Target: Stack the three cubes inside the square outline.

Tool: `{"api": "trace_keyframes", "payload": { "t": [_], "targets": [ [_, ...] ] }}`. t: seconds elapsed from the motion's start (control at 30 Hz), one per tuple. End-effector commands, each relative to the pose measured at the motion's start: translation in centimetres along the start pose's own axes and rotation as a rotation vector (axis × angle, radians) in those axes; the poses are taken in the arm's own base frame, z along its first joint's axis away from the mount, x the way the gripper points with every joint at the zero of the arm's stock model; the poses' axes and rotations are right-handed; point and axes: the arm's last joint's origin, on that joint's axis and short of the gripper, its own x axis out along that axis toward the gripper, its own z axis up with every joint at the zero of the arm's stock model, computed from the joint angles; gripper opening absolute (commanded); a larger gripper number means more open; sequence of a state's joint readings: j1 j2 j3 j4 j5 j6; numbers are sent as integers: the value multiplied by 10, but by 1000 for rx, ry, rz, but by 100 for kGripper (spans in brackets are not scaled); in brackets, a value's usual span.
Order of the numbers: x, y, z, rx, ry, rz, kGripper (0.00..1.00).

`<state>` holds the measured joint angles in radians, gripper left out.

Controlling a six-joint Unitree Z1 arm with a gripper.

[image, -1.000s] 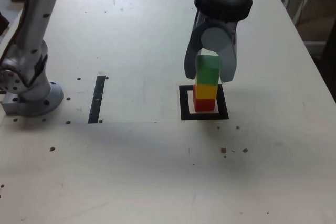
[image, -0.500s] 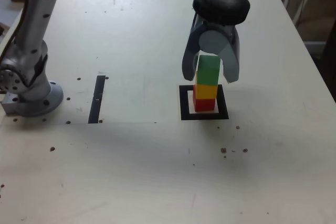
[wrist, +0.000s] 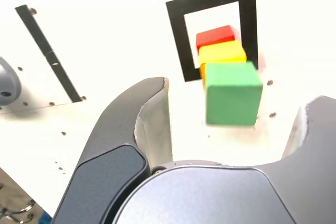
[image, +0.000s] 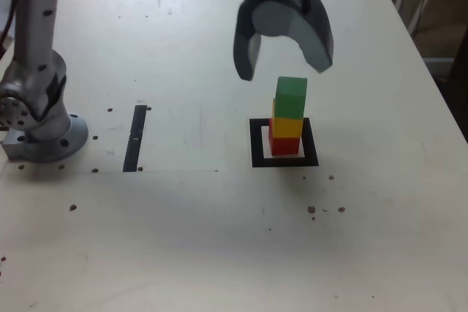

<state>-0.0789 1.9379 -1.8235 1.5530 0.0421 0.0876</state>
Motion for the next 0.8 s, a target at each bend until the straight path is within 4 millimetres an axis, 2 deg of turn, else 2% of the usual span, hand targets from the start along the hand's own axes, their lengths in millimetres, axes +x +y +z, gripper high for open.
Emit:
{"api": "trace_keyframes", "payload": {
  "t": [0.0, 0.23, 0.43, 0.6, 0.77],
  "targets": [
    [-7, 0, -13, -3, -5, 0, 99],
    [-22, 3, -68, -21, -27, 3, 99],
    [-15, 11, -110, -43, -11, 3, 99],
    [1, 10, -125, -53, 18, -11, 99],
    [21, 8, -129, -63, 44, -33, 99]
  ]
}}
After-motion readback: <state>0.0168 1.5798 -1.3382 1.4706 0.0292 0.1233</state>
